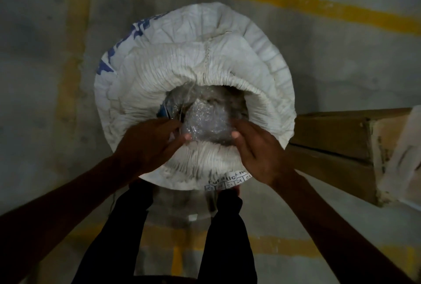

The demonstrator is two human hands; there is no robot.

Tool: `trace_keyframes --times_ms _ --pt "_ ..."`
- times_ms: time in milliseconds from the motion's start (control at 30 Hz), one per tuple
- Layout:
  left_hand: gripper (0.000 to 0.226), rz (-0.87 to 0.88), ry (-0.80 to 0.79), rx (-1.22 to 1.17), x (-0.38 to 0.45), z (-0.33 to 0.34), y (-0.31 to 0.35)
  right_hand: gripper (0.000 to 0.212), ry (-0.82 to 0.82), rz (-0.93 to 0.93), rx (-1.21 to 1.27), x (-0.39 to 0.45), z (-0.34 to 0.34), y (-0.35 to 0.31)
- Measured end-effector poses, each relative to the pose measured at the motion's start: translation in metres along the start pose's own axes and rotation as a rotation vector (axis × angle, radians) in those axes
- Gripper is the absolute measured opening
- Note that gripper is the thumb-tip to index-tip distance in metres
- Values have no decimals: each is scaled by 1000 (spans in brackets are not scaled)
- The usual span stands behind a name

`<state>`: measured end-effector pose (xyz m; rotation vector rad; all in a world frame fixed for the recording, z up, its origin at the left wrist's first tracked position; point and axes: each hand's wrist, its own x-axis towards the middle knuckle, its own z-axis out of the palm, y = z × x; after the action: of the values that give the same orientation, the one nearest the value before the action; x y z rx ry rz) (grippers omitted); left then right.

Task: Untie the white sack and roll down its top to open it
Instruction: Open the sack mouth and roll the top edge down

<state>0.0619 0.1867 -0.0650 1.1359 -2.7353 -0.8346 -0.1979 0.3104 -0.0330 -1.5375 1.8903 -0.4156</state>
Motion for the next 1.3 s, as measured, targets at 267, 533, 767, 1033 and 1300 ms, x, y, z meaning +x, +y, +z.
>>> trace_keyframes --times_ms 267,533,767,1033,1300 --pt "66 -343 397 -43 30 6 38 48 476 -28 -9 42 11 -41" --pt "54 -595 477 130 119 45 17 25 657 266 -415 128 45 -12" --pt "54 -350 583 -254 148 8 8 44 693 160 22 156 -9 -27" --pt "70 -534 460 132 116 42 31 51 673 166 99 181 -35 -34" --pt "73 -322 480 -222 155 -14 -6 63 328 317 180 184 -44 -15"
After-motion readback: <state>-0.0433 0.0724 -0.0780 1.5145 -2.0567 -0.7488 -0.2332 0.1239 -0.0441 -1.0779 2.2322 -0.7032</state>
